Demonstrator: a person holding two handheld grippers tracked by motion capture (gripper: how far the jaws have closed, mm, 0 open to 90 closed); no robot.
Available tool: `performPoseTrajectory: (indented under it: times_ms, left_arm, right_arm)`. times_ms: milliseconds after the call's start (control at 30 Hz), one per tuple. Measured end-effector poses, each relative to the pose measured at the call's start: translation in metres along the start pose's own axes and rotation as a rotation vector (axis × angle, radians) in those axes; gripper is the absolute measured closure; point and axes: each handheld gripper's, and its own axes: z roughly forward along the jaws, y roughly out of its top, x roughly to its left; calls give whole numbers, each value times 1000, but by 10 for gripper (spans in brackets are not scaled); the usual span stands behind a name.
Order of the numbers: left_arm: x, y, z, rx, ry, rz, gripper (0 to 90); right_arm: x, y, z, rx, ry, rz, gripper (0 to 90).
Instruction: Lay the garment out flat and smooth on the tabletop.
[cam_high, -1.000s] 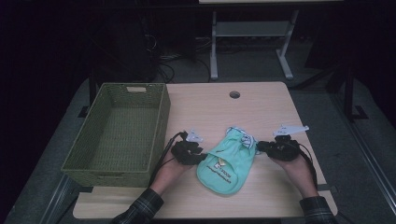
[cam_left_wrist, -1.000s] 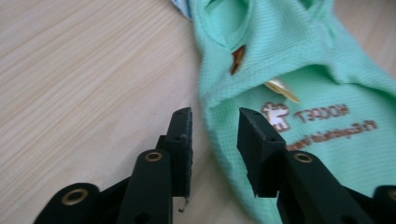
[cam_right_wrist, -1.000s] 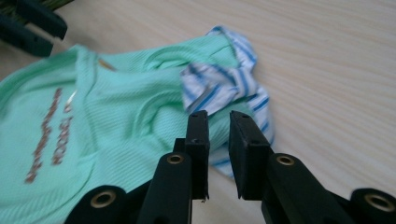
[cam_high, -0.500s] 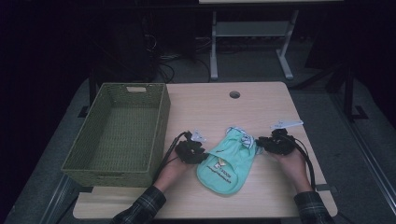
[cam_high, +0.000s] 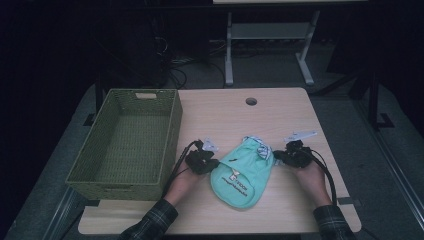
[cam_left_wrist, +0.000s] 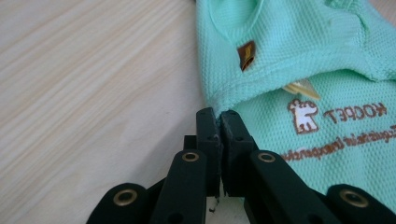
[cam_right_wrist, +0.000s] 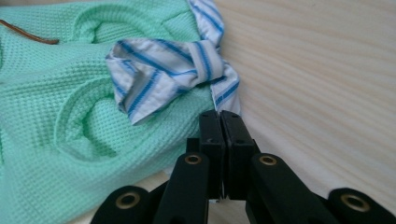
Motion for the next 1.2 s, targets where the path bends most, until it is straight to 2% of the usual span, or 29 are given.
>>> performPoseTrajectory:
  times_ms: [133,167,267,333,367,400,467,500,533,600,633,667,700,833,867,967,1033,1167,1200]
  left_arm:
    - [0,-4,-2,6,13,-19,871]
    - [0,-6,-1,22,9,-16,872]
    - [-3,-7,2,30,-7,-16,860]
    - [-4,-7,2,27,-4,-13,789]
    - [-3,-6,-2,8,-8,-15,763]
    - [-3,-6,-2,8,-8,-15,745]
    - [-3,-3,-11,-42,-25,-37,724]
    - [-2,-1,-15,-55,-28,-32,723]
    - [-2,1,-17,-71,-32,-31,732]
    - [-2,4,-18,-81,-34,-29,819]
    - [-1,7,-18,-87,-37,-25,852]
    - [-1,10,-18,-90,-45,-28,852]
    - [0,15,-14,-88,-49,-22,894]
    - [4,23,-3,-82,-56,-26,896]
    - [4,23,-3,-82,-56,-26,896]
    - [6,26,8,-75,-65,-27,895]
    - [6,27,10,-71,-68,-18,895]
    - [4,28,18,-53,-75,-14,895]
    - [4,28,20,-48,-77,-7,895]
  right_arm:
    - [-3,0,-5,-10,-28,-7,889]
    - [-6,-1,-7,-12,-38,0,889]
    - [-10,-3,-5,-7,-24,15,875]
    - [-10,-4,-5,-10,-16,21,862]
    - [-9,-4,-8,-23,-11,29,821]
    - [-9,-4,-8,-23,-11,29,821]
    - [-8,-4,-18,-47,-1,43,806]
    - [-7,-4,-21,-53,5,44,807]
    - [-6,-5,-24,-66,13,41,817]
    - [-4,-7,-27,-73,21,42,838]
    - [1,-9,-30,-67,43,38,876]
    - [1,-9,-30,-67,43,38,876]
    - [8,-11,-32,-64,69,32,898]
    - [22,-12,-35,-80,102,5,900]
    - [22,-12,-35,-80,102,5,900]
    - [36,-15,-34,-70,131,-6,899]
    - [38,-16,-34,-70,141,-11,900]
    - [53,-17,-32,-75,174,-25,900]
    - [56,-19,-32,-62,178,-29,900]
